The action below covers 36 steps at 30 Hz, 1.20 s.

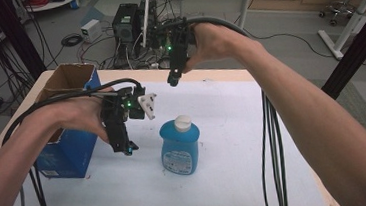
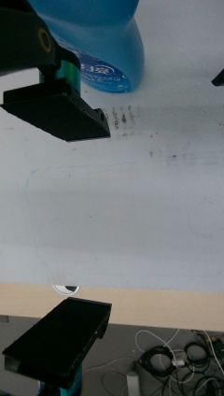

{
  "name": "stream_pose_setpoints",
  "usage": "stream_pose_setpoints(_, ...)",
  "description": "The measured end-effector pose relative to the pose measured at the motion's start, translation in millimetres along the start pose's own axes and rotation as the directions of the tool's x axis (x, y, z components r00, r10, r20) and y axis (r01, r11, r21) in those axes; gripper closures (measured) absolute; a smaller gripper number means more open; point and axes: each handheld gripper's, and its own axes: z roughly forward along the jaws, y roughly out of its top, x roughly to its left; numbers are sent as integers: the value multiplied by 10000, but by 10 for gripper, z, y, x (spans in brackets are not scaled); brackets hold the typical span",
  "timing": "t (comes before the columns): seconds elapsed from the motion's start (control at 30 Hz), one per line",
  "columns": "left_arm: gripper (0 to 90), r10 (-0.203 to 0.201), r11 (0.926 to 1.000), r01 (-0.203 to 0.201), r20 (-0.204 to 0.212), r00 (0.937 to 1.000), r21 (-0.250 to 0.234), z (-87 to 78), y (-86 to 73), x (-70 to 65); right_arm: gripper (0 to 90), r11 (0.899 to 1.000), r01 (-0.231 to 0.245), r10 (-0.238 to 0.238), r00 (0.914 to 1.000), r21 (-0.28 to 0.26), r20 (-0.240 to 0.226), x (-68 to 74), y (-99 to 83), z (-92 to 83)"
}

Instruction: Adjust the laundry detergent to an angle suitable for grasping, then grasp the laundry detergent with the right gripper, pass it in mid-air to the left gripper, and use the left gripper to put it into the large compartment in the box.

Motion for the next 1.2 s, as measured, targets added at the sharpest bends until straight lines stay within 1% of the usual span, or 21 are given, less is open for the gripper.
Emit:
stream_pose_setpoints(0.03,60,0,10000,0,0,10000,0,0,0,0,132,10000,-4,4,10000,3,-35,7,-2,39)
stream_pose_setpoints(0.07,60,19,9999,-19,-7,10000,115,15,0,4,132,10000,-33,33,9999,-16,-98,12,-7,76)
stream_pose_setpoints(0.13,60,13,9999,-13,-7,10000,128,31,0,4,132,10000,33,-33,9999,-26,-155,19,-23,145)
stream_pose_setpoints(0.27,60,4,9999,-4,0,10000,135,54,15,0,132,10000,-98,99,9996,16,-254,22,-59,265)
stream_pose_setpoints(0.3,60,4,9999,-4,0,10000,135,54,15,0,132,10000,-98,99,9996,16,-254,22,-59,265)
stream_pose_setpoints(0.33,60,74,9998,-74,3,10000,202,59,26,-2,132,9999,-61,63,9997,84,-250,21,-74,323)
stream_pose_setpoints(0.4,60,85,9997,-85,23,10000,223,64,29,-2,132,9999,-61,64,9998,155,-193,28,-87,371)
stream_pose_setpoints(0.47,60,-32,9996,30,74,10000,295,83,24,9,132,9998,-18,21,9999,216,-162,35,-95,423)
stream_pose_setpoints(0.5,60,-37,9995,35,53,10000,313,87,23,14,132,9997,-57,63,9997,242,-233,38,-101,450)
stream_pose_setpoints(0.53,60,-46,9994,42,123,9999,349,89,19,22,132,9998,-56,62,9996,210,-283,34,-106,473)
stream_pose_setpoints(0.57,60,-46,9994,42,123,9999,349,89,19,22,132,9998,-56,62,9996,210,-283,34,-106,473)
stream_pose_setpoints(0.63,60,-27,9996,25,65,10000,270,75,3,32,133,9996,-90,97,9996,277,-256,34,-120,553)
stream_pose_setpoints(0.67,60,-20,9995,17,99,9999,315,69,-1,30,132,9995,-105,114,9996,314,-271,39,-122,571)
stream_pose_setpoints(0.77,60,-28,9995,24,120,9999,313,71,-10,13,133,9992,-52,64,9995,395,-303,50,-115,606)
stream_pose_setpoints(0.8,60,57,9993,-60,105,9999,379,72,-9,11,133,9991,-66,78,9995,428,-297,52,-109,611)
stream_pose_setpoints(0.9,60,71,9990,-78,152,9999,446,85,-12,4,133,9990,-7,20,9996,438,-288,58,-92,623)
stream_pose_setpoints(0.97,60,44,9992,-49,146,9999,396,82,-11,-1,133,9991,58,-45,9995,415,-318,62,-88,628)
stream_pose_setpoints(1.07,60,61,9994,-64,102,9999,344,79,-11,-3,132,9993,-95,106,9995,375,-298,64,-98,611)
stream_pose_setpoints(1.13,60,103,9994,-108,161,9998,332,68,-15,-7,133,9994,-138,146,9996,323,-244,64,-138,589)
stream_pose_setpoints(1.2,60,50,9995,-55,146,9999,307,67,-22,-11,133,9993,-187,195,9995,324,-257,69,-151,578)
